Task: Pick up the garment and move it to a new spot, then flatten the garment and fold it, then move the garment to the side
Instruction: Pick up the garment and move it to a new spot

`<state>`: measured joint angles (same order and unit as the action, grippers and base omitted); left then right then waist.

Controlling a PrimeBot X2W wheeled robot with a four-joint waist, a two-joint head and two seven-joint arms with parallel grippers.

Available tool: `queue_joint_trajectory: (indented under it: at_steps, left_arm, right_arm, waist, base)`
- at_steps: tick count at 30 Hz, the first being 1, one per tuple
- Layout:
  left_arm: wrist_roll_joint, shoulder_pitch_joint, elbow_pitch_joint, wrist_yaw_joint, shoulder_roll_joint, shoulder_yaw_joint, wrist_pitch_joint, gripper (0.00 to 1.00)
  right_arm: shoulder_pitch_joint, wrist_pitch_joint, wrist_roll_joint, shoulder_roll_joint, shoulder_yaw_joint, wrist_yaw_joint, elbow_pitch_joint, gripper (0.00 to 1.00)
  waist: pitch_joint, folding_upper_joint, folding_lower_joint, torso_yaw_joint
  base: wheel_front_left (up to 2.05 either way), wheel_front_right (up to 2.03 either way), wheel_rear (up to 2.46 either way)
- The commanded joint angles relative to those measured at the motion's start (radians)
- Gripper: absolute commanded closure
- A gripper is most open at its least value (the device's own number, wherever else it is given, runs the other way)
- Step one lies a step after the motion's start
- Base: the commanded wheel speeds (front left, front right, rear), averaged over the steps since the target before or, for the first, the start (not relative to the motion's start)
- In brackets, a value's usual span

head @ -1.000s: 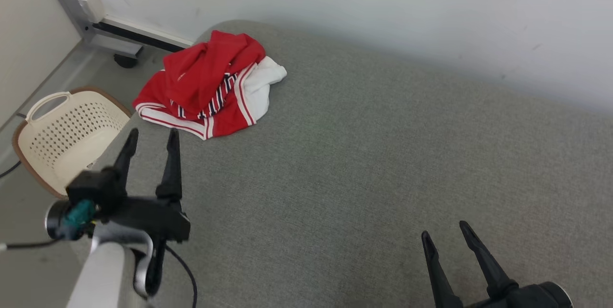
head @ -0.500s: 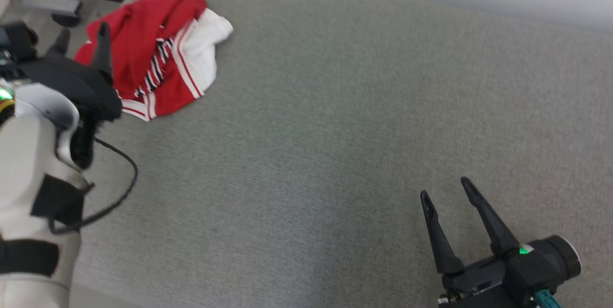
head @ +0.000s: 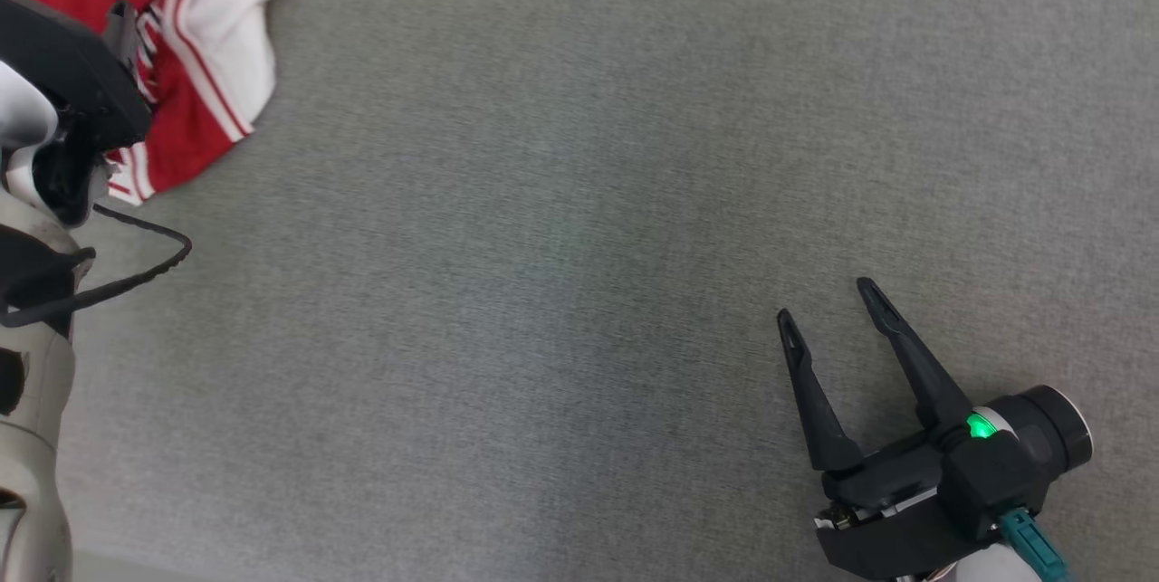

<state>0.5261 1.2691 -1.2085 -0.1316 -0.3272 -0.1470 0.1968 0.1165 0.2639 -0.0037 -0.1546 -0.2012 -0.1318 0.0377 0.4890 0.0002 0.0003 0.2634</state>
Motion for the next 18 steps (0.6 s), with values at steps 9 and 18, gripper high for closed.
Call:
queue_joint_trajectory:
  at_steps: [9,18]
  left_arm:
    - [0.047,-0.022,-0.021,0.002,-0.017,-0.074,0.131,0.0]
    - [0.1,-0.072,0.005,0.002,-0.046,-0.128,0.132,0.0]
  right_arm:
    - [0.021,0.0,0.006,0.008,-0.015,0.002,0.005,0.0]
    - [0.034,0.0,0.0,0.01,-0.018,0.002,0.012,0.0]
  waist:
    - [0.038,-0.0002,-0.0003,-0.056]
    - [0.061,-0.0002,-0.0003,-0.071]
  base:
    - [0.0,0.0,0.0]
    - [0.0,0.0,0.0]
